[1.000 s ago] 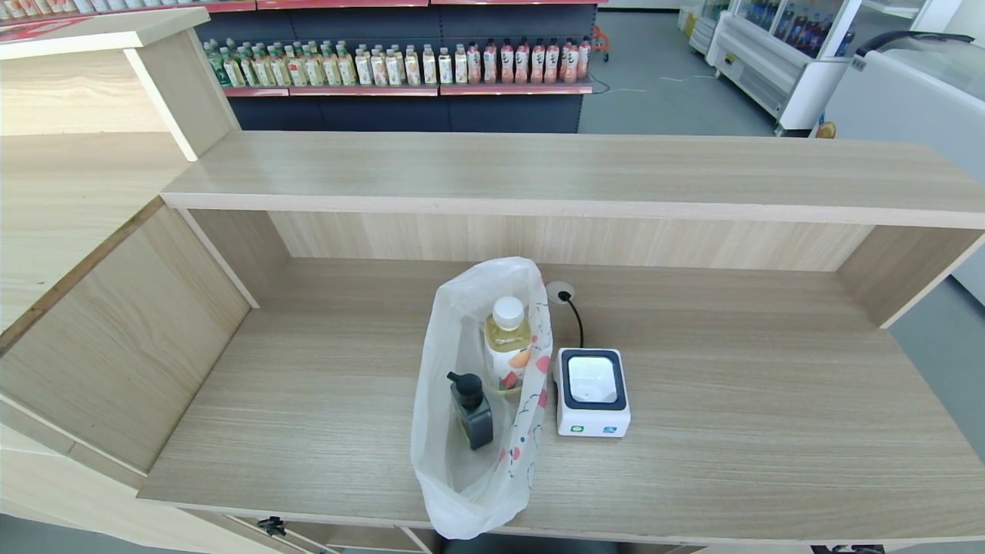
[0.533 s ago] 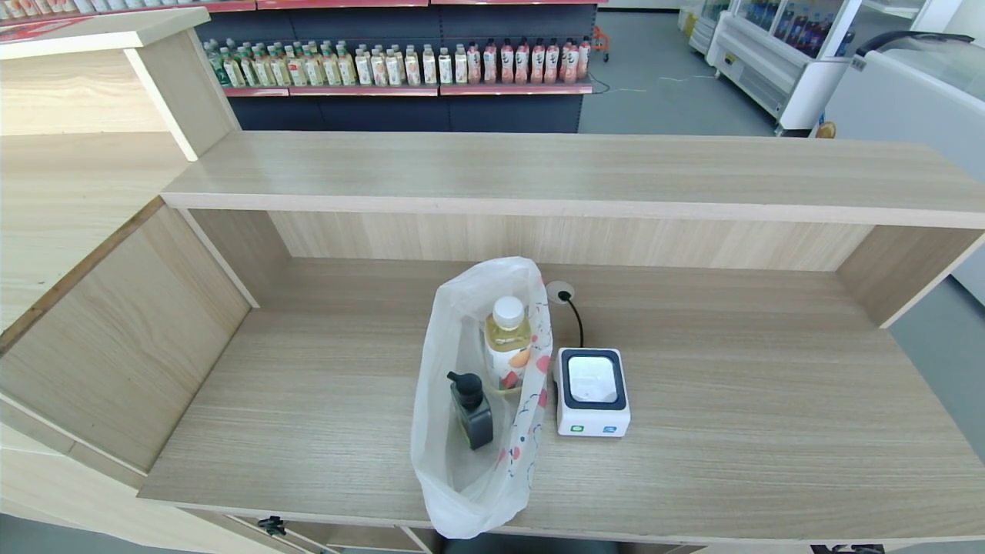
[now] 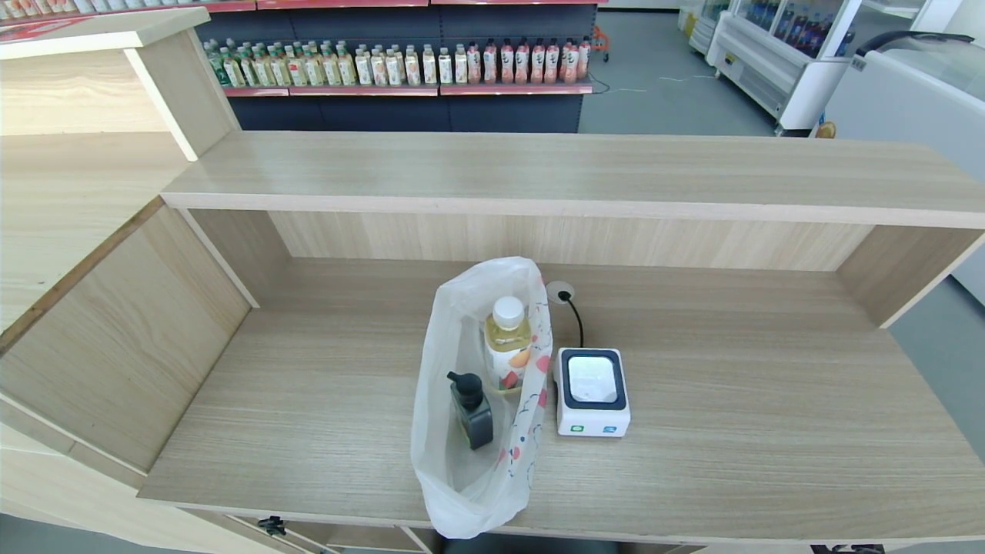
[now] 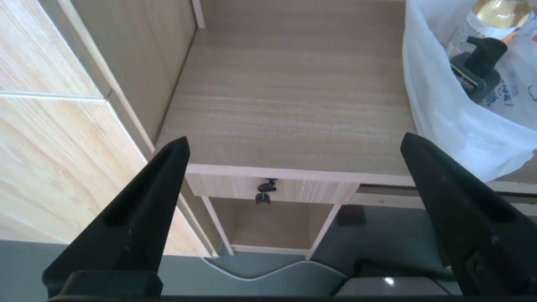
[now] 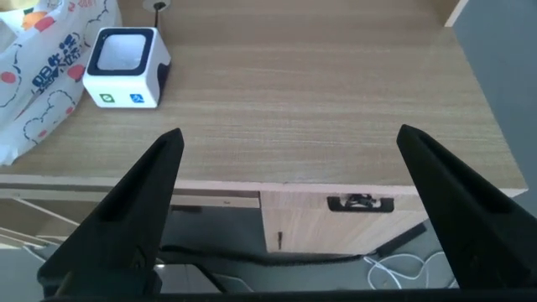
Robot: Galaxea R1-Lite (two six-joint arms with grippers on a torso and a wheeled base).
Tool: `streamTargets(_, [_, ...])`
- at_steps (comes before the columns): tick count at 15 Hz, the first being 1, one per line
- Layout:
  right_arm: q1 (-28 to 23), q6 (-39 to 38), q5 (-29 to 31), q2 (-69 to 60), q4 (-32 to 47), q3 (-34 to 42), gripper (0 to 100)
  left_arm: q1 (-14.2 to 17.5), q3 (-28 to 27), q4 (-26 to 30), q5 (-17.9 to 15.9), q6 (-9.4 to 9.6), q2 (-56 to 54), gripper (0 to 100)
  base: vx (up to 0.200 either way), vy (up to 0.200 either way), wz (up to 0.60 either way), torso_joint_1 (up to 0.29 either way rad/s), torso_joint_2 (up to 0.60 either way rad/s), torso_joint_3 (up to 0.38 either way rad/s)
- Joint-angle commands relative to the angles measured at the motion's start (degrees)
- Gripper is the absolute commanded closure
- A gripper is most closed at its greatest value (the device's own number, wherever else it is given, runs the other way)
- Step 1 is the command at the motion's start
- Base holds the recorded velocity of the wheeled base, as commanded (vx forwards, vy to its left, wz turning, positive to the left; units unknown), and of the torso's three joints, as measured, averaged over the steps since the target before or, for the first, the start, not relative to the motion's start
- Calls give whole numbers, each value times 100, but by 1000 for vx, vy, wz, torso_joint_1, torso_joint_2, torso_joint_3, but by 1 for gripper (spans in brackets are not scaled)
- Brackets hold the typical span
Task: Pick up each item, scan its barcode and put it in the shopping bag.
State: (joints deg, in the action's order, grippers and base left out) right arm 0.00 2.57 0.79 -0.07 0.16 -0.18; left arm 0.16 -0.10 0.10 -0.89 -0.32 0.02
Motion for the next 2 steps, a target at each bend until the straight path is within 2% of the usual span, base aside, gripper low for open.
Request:
streamTargets(1, [0,15,0,7,2,1,0,2,1,-1,1,-3,-2,0,0,0,0,0,0,0])
streamTargets(2, [0,33,0,7,2,1,0,2,1,-1,1,-3,-2,0,0,0,0,0,0,0])
